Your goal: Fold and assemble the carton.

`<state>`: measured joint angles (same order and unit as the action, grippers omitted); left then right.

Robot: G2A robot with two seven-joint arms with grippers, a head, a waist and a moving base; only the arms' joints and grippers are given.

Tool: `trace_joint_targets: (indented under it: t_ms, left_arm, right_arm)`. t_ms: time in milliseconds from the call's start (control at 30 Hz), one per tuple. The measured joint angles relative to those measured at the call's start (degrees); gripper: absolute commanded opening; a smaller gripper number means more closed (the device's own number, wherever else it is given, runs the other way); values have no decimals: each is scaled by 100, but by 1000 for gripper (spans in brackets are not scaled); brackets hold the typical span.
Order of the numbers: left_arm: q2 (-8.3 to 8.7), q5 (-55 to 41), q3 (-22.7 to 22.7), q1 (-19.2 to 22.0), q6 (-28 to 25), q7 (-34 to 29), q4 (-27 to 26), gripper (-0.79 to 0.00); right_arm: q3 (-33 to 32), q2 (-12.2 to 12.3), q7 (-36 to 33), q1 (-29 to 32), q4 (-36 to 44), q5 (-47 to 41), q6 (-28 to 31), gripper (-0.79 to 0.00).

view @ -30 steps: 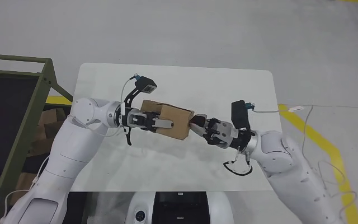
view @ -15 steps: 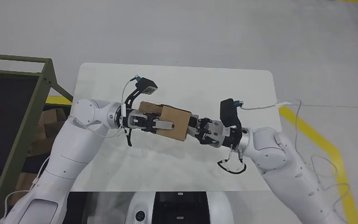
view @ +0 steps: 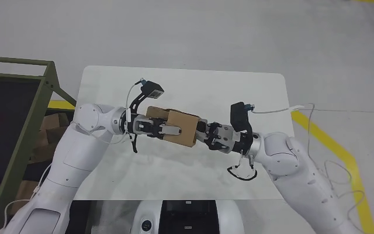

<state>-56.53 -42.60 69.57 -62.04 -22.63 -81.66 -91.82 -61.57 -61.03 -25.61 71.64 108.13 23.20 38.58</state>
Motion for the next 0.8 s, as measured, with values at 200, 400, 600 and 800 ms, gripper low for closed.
trace_joint_targets:
  t_ms: [200,400,600,800]
  left_arm:
    - [3,-11,-1,-2,10,-10,1,-785]
    - [-2,82,-22,32,-33,32,79,-785]
    - [5,863,-3,98,-216,373,-10,-785]
    - [47,2687,-11,105,-292,921,-716,-785]
  right_arm:
    - [-387,79,102,385,178,16,169,-708]
    - [-705,141,131,655,342,35,358,-705]
    - [-1041,180,466,934,404,209,632,-711]
    - [-1349,189,1029,1225,417,500,833,-739]
